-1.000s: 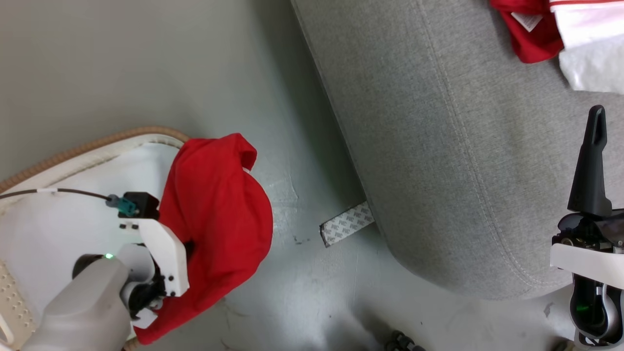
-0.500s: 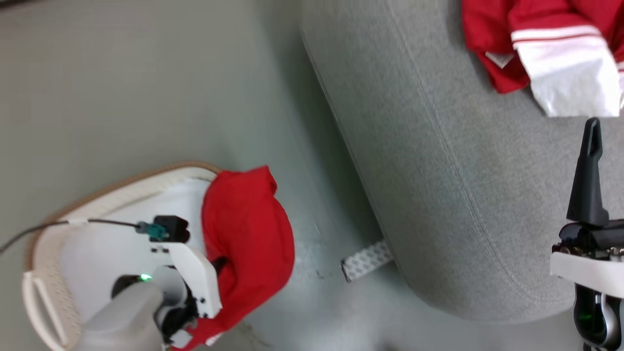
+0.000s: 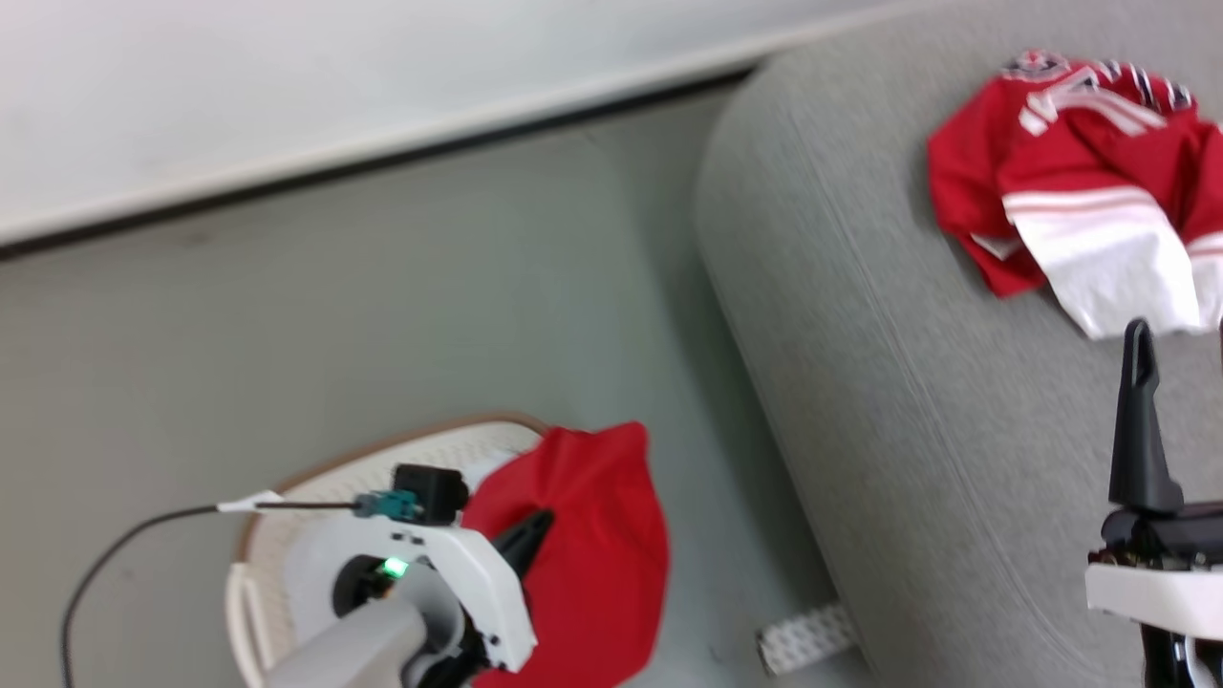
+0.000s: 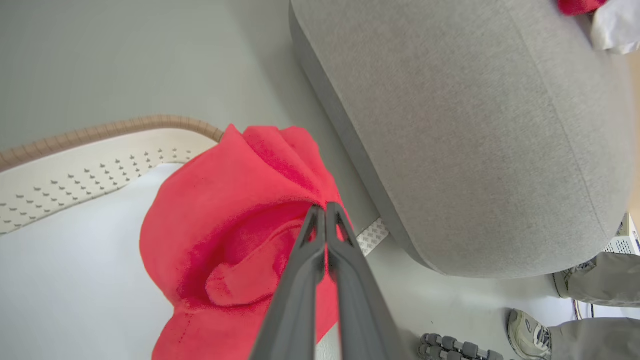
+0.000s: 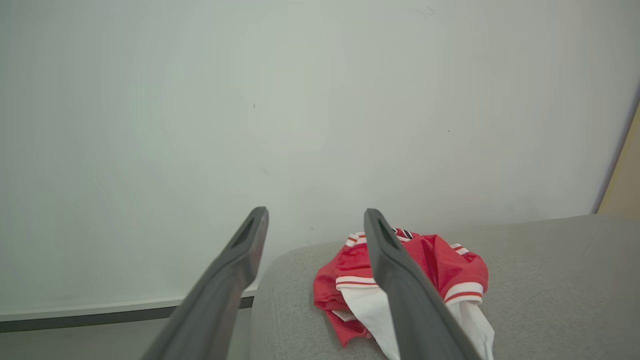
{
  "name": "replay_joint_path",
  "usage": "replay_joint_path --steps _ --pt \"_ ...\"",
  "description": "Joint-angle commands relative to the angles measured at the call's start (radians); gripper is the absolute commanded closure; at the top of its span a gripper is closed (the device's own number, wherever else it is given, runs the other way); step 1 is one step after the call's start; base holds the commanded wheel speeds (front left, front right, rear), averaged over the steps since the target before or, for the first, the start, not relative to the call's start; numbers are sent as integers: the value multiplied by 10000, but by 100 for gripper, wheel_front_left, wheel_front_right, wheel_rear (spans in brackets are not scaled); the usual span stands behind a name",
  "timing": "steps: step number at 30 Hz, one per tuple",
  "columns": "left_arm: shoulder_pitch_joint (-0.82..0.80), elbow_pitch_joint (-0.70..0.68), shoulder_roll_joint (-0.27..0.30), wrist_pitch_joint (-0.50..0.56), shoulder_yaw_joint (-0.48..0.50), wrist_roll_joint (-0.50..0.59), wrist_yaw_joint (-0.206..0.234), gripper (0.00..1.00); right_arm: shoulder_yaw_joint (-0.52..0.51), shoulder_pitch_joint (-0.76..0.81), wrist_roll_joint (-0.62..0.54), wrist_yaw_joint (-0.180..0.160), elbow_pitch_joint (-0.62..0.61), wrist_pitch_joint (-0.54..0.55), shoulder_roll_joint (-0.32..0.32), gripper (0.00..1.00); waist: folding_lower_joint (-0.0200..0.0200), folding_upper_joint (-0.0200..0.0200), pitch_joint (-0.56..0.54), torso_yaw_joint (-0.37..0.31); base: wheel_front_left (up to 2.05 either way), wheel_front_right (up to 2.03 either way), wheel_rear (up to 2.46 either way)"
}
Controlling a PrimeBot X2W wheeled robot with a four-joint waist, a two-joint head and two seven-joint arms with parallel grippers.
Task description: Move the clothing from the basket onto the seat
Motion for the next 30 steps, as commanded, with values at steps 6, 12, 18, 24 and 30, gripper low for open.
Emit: replay_joint_path --steps 6,12,18,24,30 --pt "41 -722 -74 -773 -295 298 5 100 159 638 120 -24 225 0 -296 0 1 0 -1608 1265 0 0 0" --pt "167 -1931 -67 -820 1163 1663 5 100 284 1077 213 -26 386 0 -329 0 1 0 -2362 1642 0 0 0" --pt "642 -3117 -229 -819 2845 3434 5 100 543 1345 303 -26 480 0 -362 0 1 0 -2881 1834 0 0 0" --pt "1001 -4267 -549 -818 4291 5161 5 100 972 1502 429 -24 613 0 -355 0 1 0 -3253 1990 0 0 0" --pt "1315 -5279 -1025 -817 5660 6550 33 100 1506 1429 511 -24 697 0 -391 0 1 0 -3352 2079 0 0 0"
